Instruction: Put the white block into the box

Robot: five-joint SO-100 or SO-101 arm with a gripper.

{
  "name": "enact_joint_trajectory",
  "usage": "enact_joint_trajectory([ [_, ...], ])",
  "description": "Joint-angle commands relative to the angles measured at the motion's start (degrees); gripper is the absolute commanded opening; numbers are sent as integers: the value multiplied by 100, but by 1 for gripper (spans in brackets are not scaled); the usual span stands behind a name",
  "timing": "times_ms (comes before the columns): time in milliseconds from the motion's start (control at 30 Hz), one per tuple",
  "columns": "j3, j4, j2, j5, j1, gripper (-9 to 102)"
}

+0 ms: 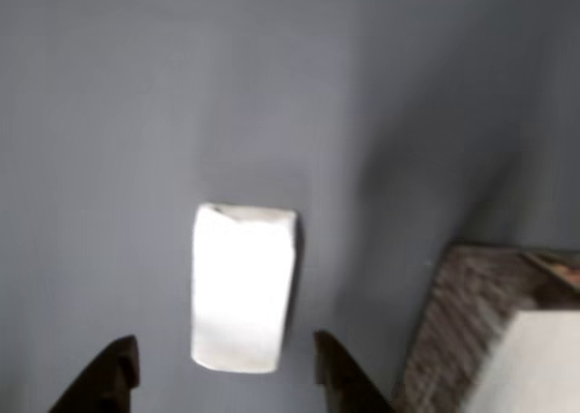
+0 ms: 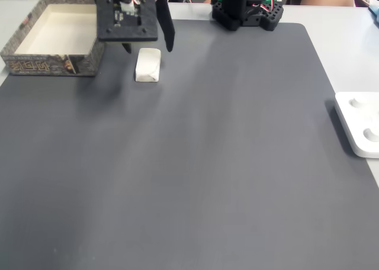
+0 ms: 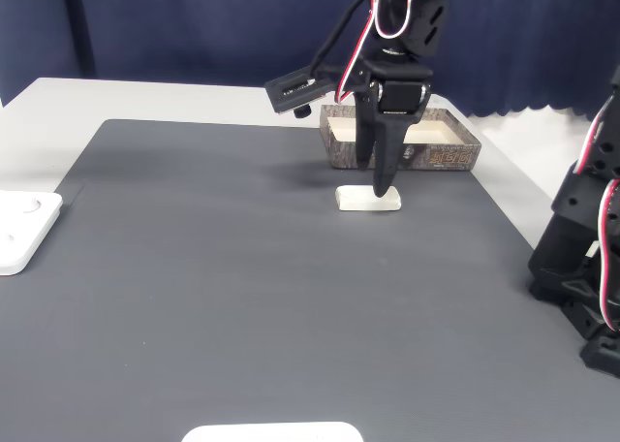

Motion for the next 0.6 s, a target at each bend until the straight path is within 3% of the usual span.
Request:
enact_joint_trajectory([
  [0,9,-114,404,167,229,27],
  [567,35,-334,79,26,26,28],
])
